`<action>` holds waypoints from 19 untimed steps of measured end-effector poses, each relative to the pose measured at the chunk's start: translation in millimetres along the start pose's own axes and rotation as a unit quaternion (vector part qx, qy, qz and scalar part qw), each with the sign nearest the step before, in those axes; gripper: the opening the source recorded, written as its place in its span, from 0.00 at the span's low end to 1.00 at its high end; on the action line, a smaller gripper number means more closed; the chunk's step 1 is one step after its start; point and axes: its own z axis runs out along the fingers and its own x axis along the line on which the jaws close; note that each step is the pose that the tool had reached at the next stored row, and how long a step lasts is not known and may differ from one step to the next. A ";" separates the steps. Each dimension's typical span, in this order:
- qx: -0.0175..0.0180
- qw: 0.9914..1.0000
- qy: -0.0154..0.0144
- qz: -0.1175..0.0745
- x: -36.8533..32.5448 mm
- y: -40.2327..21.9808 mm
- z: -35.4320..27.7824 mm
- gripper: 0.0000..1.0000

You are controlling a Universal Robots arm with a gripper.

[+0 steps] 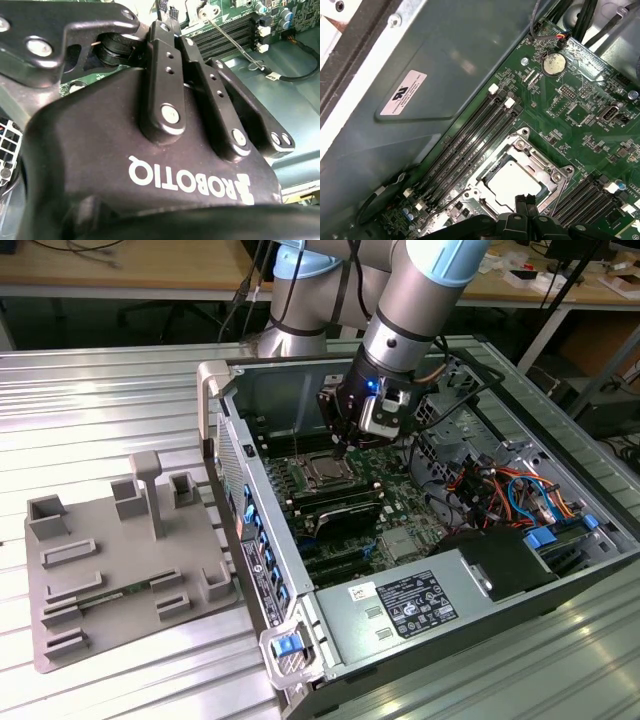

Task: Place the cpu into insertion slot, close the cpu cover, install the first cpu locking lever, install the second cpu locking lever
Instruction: 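Install the first cpu locking lever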

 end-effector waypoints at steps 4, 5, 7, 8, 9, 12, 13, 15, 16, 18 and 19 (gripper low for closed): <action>0.001 1.000 0.000 -0.007 0.0 0.0 0.0 0.11; 0.001 1.000 -0.001 -0.009 0.0 0.0 0.0 0.11; 0.001 1.000 -0.001 -0.012 0.0 0.0 0.0 0.11; 0.001 1.000 -0.001 -0.013 0.0 0.0 0.0 0.11; 0.001 1.000 -0.001 -0.015 0.0 0.0 0.0 0.11; 0.002 1.000 -0.001 -0.020 0.0 0.0 0.0 0.11; 0.002 1.000 -0.001 -0.022 0.0 0.0 0.0 0.11; 0.002 1.000 -0.002 -0.025 0.0 0.0 0.0 0.11; 0.003 1.000 -0.002 -0.027 0.0 0.0 0.0 0.11; 0.003 1.000 -0.002 -0.030 0.0 0.0 0.0 0.11; 0.003 0.999 -0.002 -0.032 0.0 0.0 0.0 0.11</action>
